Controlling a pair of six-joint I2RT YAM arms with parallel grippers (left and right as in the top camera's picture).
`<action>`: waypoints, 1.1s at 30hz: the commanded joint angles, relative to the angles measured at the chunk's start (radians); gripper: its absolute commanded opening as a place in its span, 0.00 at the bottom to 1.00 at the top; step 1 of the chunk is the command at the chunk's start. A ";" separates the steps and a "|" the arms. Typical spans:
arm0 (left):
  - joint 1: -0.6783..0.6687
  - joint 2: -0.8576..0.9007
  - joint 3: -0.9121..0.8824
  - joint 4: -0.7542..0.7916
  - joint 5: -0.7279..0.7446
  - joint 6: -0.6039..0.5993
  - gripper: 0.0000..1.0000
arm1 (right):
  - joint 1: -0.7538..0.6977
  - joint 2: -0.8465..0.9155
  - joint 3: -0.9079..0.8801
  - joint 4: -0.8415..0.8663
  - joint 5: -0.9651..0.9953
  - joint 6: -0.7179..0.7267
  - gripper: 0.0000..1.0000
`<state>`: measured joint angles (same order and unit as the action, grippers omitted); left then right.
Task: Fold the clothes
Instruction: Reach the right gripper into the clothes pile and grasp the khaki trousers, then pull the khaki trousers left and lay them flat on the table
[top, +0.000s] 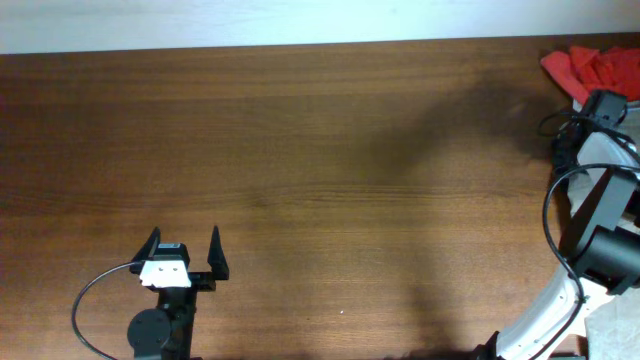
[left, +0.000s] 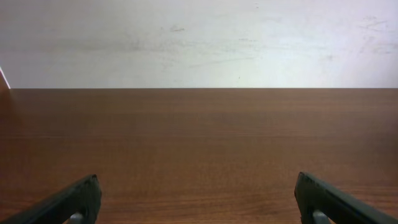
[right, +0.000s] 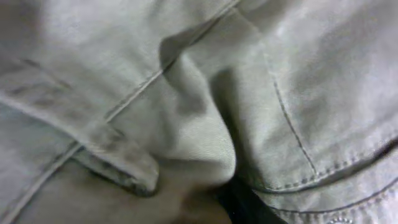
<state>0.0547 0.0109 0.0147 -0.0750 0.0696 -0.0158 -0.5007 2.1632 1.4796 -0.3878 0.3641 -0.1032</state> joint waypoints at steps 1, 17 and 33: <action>0.005 -0.005 -0.006 -0.002 -0.007 -0.002 0.99 | -0.024 0.016 0.008 -0.008 0.023 0.003 0.04; 0.005 -0.005 -0.006 -0.002 -0.007 -0.002 0.99 | 0.009 -0.388 0.093 -0.103 0.021 0.142 0.04; 0.005 -0.005 -0.006 -0.002 -0.007 -0.002 0.99 | 1.192 -0.099 0.093 0.278 -0.360 0.594 0.26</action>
<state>0.0547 0.0109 0.0147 -0.0738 0.0696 -0.0158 0.5358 1.9785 1.5604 -0.1608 0.0559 0.3973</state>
